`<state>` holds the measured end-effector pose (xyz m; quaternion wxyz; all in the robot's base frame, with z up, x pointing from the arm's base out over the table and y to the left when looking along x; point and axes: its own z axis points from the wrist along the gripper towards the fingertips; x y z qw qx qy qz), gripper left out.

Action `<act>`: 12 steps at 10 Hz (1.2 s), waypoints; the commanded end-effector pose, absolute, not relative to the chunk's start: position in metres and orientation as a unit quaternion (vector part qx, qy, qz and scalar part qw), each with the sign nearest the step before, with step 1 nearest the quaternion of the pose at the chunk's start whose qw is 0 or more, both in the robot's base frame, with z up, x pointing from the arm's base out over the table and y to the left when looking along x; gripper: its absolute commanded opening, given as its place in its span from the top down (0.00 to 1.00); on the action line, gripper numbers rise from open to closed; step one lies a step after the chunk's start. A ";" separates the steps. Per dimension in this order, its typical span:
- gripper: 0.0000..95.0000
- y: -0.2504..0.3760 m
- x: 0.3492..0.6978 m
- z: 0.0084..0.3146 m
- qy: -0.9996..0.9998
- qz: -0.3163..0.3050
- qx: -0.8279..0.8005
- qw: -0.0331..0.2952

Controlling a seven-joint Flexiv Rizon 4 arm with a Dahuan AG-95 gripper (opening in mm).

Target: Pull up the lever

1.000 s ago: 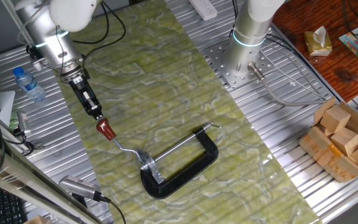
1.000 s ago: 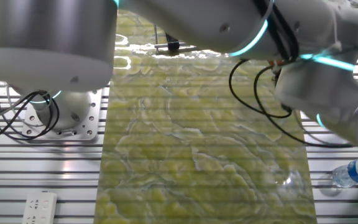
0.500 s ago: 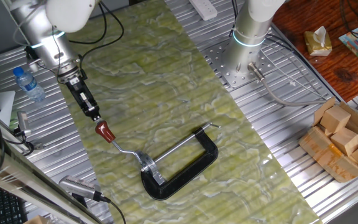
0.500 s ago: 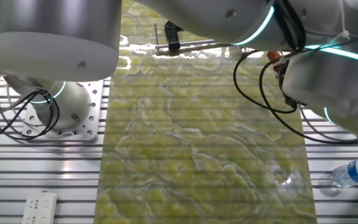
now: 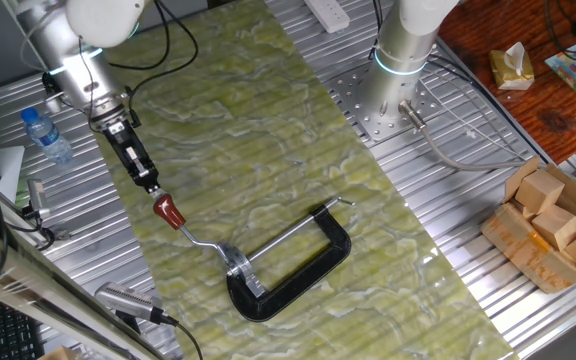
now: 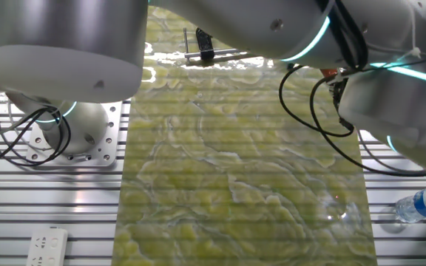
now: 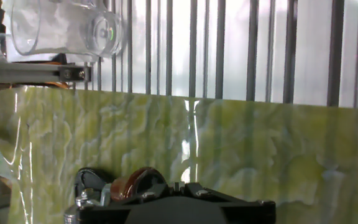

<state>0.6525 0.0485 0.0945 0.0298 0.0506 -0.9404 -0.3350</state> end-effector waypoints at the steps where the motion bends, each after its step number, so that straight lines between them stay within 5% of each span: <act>1: 1.00 0.039 0.654 0.104 -0.958 -0.230 0.164 0.044; 6: 1.00 0.056 0.669 0.140 -0.979 -0.134 0.130 0.088; 12: 1.00 0.066 0.668 0.143 -0.985 -0.111 0.112 0.064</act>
